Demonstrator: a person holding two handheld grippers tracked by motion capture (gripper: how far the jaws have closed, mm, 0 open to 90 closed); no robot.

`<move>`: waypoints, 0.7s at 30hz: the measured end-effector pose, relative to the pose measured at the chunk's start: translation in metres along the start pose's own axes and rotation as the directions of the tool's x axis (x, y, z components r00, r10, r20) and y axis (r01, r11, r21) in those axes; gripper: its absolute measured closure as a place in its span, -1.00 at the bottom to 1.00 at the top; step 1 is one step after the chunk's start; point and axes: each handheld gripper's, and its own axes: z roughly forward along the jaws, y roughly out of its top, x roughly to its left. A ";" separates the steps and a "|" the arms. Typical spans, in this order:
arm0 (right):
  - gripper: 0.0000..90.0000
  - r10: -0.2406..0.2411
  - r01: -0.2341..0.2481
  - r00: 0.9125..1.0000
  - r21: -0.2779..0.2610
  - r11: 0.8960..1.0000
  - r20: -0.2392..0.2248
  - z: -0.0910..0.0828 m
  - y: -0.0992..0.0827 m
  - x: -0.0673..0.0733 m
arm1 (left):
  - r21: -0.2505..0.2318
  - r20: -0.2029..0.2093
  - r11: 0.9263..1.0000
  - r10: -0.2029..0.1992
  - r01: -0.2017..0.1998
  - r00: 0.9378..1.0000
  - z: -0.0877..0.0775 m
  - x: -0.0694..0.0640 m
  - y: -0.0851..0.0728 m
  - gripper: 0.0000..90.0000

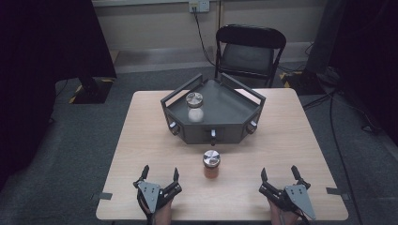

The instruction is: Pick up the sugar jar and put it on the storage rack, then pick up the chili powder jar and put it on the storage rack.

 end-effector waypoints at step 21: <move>-1.00 0.025 -0.025 1.000 -0.019 1.000 -0.006 -0.002 -0.001 -0.004 | 0.001 -0.014 1.000 0.000 0.000 1.000 0.000 -0.002 0.000 -1.00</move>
